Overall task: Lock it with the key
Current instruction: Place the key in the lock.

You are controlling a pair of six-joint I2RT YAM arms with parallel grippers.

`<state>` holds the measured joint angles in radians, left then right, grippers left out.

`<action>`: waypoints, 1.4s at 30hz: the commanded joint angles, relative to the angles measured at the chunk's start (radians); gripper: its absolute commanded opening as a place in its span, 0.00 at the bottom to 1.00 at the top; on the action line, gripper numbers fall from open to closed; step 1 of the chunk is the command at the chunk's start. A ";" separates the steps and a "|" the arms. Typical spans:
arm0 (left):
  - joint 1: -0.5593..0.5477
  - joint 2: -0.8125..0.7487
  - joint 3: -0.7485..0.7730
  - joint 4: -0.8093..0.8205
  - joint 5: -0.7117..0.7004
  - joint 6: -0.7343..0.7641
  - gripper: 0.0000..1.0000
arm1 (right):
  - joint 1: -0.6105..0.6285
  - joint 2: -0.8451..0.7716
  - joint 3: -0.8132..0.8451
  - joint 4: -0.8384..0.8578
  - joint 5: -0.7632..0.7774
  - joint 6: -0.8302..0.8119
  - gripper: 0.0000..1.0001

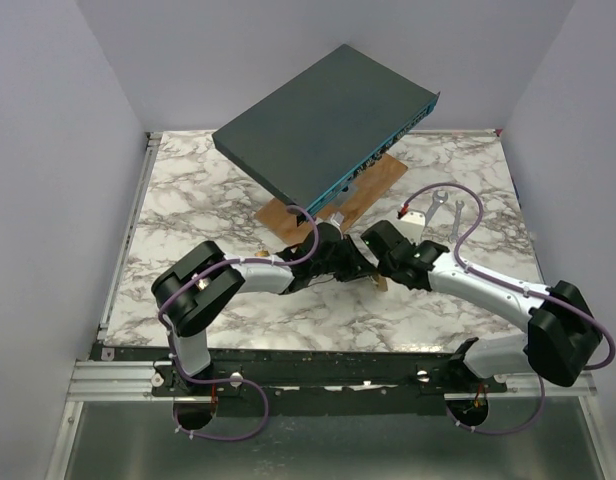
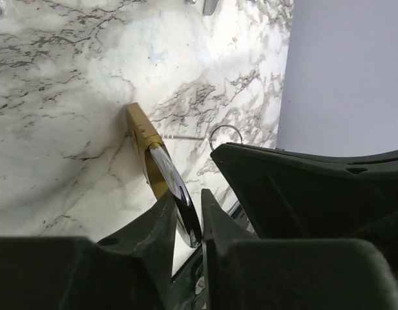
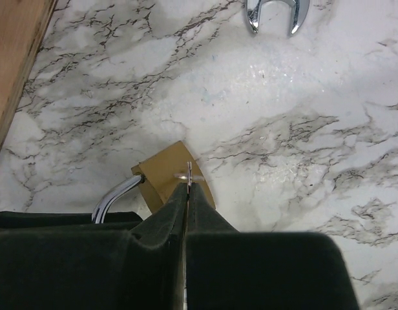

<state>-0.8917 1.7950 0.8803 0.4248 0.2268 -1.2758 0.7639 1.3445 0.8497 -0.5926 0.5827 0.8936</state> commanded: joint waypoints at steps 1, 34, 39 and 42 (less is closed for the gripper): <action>-0.004 0.040 -0.010 0.049 0.028 -0.029 0.29 | -0.002 -0.018 -0.003 0.032 -0.030 -0.019 0.01; 0.034 -0.392 -0.272 -0.366 -0.319 0.139 0.73 | 0.023 -0.006 -0.169 0.352 -0.384 0.014 0.25; 0.096 -0.514 -0.279 -0.542 -0.429 0.122 0.73 | 0.023 -0.077 -0.167 0.315 -0.360 0.013 0.36; 0.138 -0.555 -0.288 -0.633 -0.513 0.101 0.71 | 0.023 -0.122 -0.173 0.306 -0.346 0.015 0.38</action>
<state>-0.8074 1.3041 0.6098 -0.0071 -0.1120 -1.1530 0.7799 1.2808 0.6861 -0.2752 0.2199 0.9001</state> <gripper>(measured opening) 0.728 0.371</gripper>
